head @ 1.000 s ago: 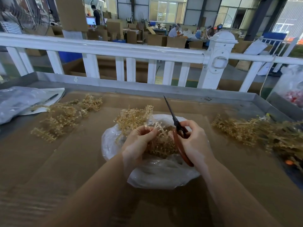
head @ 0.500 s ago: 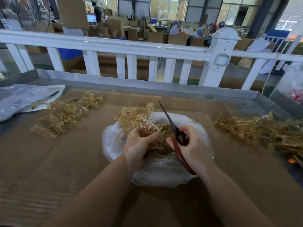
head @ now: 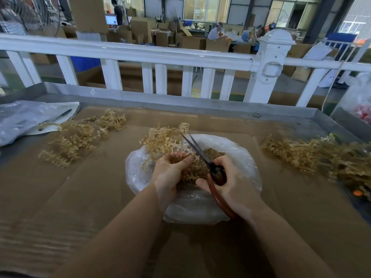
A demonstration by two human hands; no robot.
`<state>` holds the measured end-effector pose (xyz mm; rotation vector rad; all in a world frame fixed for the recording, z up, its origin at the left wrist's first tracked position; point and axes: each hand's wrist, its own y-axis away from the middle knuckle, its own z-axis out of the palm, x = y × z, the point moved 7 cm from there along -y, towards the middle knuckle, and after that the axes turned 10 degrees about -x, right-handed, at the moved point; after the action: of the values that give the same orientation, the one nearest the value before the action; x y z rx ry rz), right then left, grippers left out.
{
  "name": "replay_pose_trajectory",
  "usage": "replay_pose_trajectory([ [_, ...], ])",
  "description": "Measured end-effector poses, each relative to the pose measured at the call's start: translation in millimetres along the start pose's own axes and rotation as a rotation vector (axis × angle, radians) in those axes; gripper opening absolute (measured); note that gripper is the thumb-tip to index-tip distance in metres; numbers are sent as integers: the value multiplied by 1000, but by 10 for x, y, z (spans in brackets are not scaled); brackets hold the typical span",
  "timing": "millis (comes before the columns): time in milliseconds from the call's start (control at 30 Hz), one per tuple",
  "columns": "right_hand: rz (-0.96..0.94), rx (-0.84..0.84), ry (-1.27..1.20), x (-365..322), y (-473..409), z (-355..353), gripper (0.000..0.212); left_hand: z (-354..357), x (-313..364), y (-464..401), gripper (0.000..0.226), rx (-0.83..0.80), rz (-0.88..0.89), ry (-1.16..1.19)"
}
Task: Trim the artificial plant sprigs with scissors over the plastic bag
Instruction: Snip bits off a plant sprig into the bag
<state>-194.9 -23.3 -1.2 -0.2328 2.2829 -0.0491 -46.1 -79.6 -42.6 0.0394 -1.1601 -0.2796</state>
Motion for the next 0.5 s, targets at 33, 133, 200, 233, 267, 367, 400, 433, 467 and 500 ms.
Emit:
replay_pose_trajectory([
  [33, 1, -1, 18, 2, 3, 2, 49, -6, -8, -6, 34, 0, -1, 3],
  [133, -11, -8, 58, -2, 9, 3, 48, -33, -27, -49, 19, -5, 2, 13],
  [200, -24, -14, 83, -12, 16, -2, 47, -42, -31, -71, 18, -2, 1, 24],
  [233, -29, -18, 93, -14, 20, -6, 47, -44, -33, -77, 17, 1, 0, 23],
  [267, -35, -20, 100, -15, 25, -11, 47, -47, -33, -78, 17, 4, 1, 17],
  [367, -40, -24, 118, -18, 41, -26, 46, -53, -34, -71, 17, 18, 8, 7],
  [400, -35, -31, 119, -13, 42, -28, 46, -51, -30, -68, 17, 21, 11, 8],
  [433, -26, -39, 120, -7, 38, -28, 46, -49, -21, -68, 17, 25, 14, 5],
  [467, -15, -47, 123, 1, 35, -29, 47, -48, -14, -66, 17, 29, 15, -2],
  [500, -6, -53, 126, 7, 32, -31, 48, -45, -7, -65, 17, 32, 15, -8],
])
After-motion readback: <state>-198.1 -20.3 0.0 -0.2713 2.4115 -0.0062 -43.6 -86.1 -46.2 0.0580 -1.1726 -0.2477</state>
